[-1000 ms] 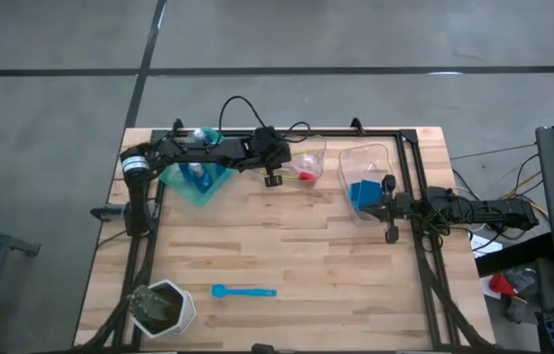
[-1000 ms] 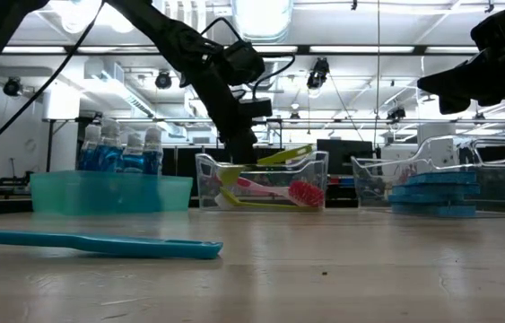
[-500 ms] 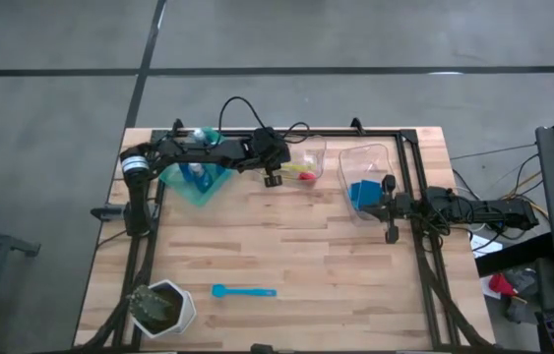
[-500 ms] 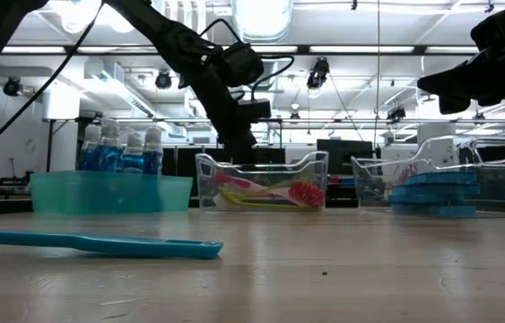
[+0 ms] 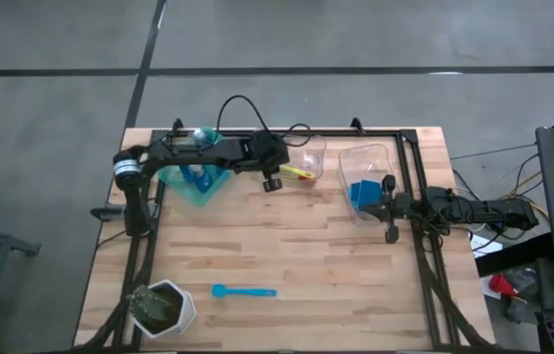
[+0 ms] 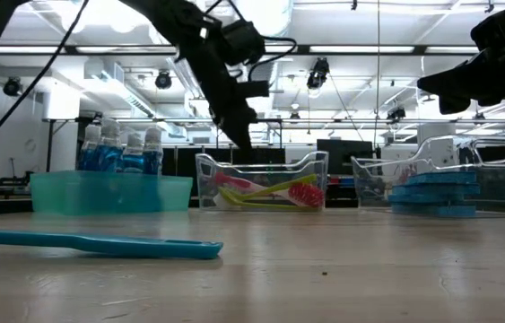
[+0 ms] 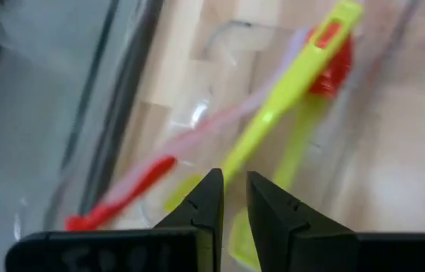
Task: Pick & Place Kitchen Sink Supplies
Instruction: Put the blue dish brush in the left transparent bin
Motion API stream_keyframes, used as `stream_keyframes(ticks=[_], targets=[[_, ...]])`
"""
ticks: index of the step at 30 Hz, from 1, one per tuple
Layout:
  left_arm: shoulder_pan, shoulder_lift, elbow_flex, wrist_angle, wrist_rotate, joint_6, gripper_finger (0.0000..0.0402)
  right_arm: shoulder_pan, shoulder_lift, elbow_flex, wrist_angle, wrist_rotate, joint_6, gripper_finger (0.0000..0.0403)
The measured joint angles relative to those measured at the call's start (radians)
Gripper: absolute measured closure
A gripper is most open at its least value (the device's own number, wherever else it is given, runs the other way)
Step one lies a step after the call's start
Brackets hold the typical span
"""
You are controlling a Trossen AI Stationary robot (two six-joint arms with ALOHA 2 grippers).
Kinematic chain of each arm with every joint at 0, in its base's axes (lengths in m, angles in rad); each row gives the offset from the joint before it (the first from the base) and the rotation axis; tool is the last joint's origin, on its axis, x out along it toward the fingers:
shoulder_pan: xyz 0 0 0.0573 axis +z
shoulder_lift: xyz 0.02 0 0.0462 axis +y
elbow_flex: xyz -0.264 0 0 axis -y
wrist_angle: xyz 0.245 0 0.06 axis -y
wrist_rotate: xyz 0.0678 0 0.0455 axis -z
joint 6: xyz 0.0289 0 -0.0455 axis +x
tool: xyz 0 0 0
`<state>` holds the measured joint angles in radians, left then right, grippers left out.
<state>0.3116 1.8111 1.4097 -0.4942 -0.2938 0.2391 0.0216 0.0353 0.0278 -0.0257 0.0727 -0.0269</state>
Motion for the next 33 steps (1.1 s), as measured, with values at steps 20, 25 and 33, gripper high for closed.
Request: stream_keyframes(ticks=[20, 25, 33], targets=[[-0.346, -0.171, 0.01, -0.397, 0.197, -0.295, 0.0145, 0.0, 0.0, 0.0, 0.0, 0.001, 0.0, 0.0394], [-0.468, -0.176, 0.01, -0.397, 0.254, -0.398, 0.0129, 0.0, 0.0, 0.0, 0.0, 0.001, 0.0, 0.0394], [-0.642, -0.169, 0.009, -0.397, 0.239, -0.553, 0.0131, 0.0, 0.0, 0.0, 0.0, 0.001, 0.0, 0.0394]])
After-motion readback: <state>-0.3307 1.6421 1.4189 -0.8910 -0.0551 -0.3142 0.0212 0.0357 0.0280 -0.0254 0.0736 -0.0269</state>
